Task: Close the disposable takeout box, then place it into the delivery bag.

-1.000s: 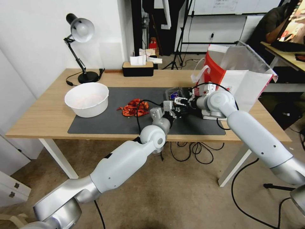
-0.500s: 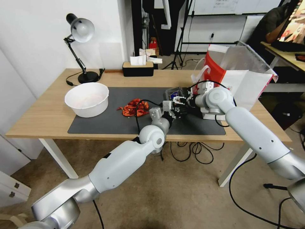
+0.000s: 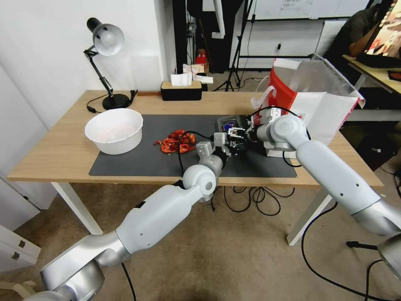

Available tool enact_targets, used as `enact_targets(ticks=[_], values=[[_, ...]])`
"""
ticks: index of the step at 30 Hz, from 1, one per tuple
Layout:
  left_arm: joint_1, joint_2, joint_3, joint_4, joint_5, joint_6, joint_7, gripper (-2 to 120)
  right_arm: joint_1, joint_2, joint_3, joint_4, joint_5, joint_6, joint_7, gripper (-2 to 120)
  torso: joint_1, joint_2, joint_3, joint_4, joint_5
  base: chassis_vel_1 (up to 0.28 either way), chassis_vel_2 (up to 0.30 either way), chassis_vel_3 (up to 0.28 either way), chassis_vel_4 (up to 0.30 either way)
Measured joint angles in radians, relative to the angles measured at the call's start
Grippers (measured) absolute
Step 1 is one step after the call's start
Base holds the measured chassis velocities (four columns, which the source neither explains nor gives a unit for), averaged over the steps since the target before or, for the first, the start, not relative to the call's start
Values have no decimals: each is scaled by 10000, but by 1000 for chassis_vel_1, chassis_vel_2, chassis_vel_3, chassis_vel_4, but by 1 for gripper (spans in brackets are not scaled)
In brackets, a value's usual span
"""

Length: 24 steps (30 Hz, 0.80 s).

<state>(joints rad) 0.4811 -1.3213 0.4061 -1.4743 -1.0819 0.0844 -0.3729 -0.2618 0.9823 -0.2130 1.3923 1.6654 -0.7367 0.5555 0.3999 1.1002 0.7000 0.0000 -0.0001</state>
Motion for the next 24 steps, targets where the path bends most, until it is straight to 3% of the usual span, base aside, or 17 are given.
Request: enact_targets(ticks=[13, 16, 24], values=[[-69, 58, 1, -2, -94, 0, 60, 0, 58, 173, 26, -172, 306, 8, 157, 61, 1, -1, 0, 0, 0, 0, 0, 0, 0], [-67, 62, 12, -1, -102, -1, 84, 0, 45, 181, 49, -171, 313, 31, 238, 45, 0, 0, -1, 0, 0, 0, 0, 0, 0], [-88, 50, 40, -3, -134, -5, 140, 0, 71, 123, 50, -140, 341, 36, 332, 21, 0, -1, -2, 0, 1, 0, 0, 0, 0]])
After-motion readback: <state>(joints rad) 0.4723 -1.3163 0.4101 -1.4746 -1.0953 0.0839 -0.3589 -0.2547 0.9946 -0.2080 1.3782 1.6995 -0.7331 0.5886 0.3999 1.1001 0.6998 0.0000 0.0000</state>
